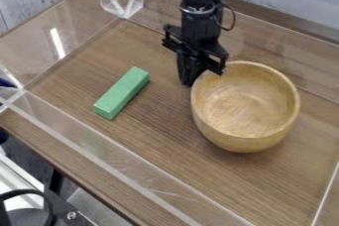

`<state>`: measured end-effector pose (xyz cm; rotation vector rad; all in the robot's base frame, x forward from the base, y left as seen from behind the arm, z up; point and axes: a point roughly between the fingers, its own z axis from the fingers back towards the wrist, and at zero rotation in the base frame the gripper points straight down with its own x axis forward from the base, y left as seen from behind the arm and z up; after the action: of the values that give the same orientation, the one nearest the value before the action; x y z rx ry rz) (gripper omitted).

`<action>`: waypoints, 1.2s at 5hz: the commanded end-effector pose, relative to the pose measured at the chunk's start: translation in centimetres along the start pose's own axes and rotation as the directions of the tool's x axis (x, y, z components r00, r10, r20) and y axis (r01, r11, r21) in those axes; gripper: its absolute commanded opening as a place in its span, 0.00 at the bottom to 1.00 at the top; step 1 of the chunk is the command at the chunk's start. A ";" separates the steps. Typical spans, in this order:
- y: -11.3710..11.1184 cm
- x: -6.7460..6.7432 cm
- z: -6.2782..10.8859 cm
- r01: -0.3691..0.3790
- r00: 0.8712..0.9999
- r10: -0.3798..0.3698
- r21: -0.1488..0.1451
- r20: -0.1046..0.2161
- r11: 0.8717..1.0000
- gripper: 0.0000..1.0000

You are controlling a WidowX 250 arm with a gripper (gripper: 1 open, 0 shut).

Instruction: Remove the green block from inside the brown bowl and put it on the table

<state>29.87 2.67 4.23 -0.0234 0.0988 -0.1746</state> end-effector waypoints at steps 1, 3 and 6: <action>0.9 1.5 1.3 -0.016 0.998 0.015 0.020 0.058 1.000 0.00; 1.7 2.6 0.3 -0.038 0.998 0.037 0.019 0.050 0.999 0.00; 2.2 1.9 0.1 -0.048 0.998 0.048 0.006 0.039 0.999 0.00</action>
<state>31.60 4.09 2.88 -0.0268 0.0995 -0.1323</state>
